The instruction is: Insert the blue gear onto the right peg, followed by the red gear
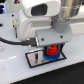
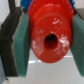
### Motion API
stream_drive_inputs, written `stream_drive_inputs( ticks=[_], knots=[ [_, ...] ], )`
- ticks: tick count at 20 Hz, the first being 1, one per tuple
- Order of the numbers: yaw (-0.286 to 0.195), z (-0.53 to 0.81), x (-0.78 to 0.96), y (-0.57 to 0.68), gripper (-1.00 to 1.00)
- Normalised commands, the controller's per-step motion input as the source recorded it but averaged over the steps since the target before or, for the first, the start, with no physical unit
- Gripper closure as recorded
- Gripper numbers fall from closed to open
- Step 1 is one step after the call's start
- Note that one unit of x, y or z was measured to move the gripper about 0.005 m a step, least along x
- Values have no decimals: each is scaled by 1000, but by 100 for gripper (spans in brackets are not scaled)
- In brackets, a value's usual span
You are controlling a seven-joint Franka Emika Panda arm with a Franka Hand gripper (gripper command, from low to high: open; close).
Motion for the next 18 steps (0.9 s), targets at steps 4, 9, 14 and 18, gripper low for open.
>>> stream_drive_inputs(
  ticks=[4, 9, 14, 18],
  knots=[
    [0, -160, 132, -13, 100],
    [0, -12, 113, 29, 100],
    [0, 113, 44, 28, -100],
    [0, 398, 15, 100, -100]
  ],
)
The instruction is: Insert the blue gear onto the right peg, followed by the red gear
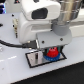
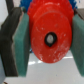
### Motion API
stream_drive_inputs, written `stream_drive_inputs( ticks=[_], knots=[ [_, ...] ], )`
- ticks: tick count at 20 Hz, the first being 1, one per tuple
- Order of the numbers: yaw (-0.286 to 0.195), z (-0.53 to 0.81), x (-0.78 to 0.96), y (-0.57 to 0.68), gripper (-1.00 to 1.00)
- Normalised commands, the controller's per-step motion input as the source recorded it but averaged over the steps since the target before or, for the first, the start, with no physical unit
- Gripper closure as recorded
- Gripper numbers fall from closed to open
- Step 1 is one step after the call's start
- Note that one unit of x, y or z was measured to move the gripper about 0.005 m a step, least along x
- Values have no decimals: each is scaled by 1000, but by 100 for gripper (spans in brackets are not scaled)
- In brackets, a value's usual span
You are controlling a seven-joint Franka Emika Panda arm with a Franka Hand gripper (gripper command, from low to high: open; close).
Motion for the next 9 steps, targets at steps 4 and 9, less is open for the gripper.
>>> stream_drive_inputs(
  ticks=[4, 9],
  knots=[
    [0, 428, 28, 123, -100],
    [0, 161, 7, 31, -100]
  ],
)
